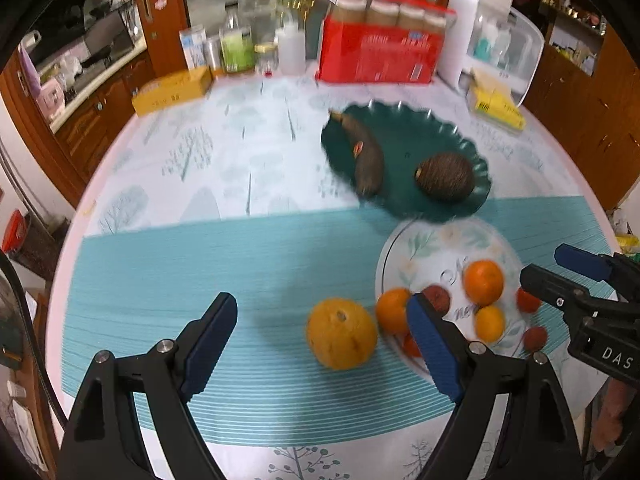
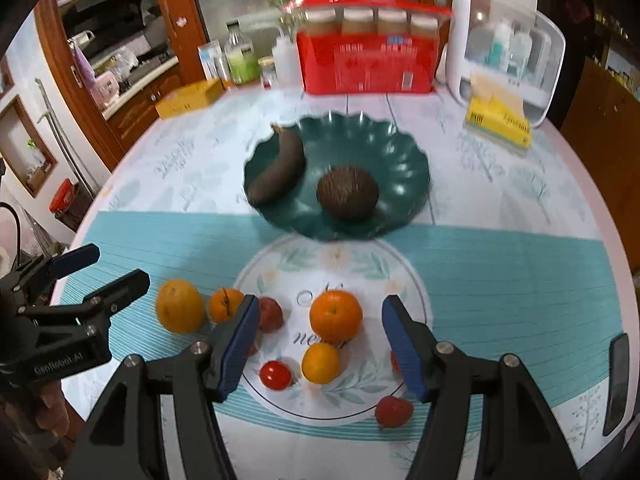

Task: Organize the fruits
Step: 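Move both tools back toward the fruit plate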

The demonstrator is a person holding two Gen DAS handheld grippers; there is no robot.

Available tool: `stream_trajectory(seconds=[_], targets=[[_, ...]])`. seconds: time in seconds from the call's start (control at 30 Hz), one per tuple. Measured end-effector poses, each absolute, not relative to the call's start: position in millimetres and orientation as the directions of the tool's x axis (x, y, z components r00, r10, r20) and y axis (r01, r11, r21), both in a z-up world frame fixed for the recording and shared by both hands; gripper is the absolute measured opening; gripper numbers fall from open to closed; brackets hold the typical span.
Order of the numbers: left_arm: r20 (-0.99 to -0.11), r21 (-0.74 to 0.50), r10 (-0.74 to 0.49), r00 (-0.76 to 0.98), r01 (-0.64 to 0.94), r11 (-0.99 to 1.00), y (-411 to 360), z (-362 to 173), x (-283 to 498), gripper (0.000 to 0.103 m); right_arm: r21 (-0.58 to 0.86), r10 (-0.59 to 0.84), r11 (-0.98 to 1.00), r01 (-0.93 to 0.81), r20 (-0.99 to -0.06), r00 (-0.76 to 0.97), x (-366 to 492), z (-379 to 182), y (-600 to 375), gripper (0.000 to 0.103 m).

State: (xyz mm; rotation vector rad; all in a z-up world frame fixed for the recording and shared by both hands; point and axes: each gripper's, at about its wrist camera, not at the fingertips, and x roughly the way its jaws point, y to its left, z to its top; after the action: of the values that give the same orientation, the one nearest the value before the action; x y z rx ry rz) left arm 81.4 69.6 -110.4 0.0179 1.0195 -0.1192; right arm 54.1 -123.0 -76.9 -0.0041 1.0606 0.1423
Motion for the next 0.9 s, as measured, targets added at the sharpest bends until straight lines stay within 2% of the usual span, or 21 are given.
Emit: stream_trajectory(seconds=[0.27, 0.67, 0.9], targets=[[-0.888, -0.074, -0.095, 0.449, 0.065, 0.995, 75, -156, 89, 0.086, 0.067, 0.095, 0.995, -0.081, -0.902, 0.421, 72, -123, -127, 0.064], [-0.878, -0.147, -0.151, 0.454, 0.044, 0.988, 72, -170, 99, 0.086, 0.079, 0.090, 0.996, -0.047, -0.936, 0.340, 91, -164, -131, 0.064], [-0.879, -0.174, -0.175, 0.443, 0.044, 0.984, 71, -175, 103, 0.076, 0.067, 0.082, 0.996, -0.055, -0.934, 0.348, 93, -169, -129, 0.058]])
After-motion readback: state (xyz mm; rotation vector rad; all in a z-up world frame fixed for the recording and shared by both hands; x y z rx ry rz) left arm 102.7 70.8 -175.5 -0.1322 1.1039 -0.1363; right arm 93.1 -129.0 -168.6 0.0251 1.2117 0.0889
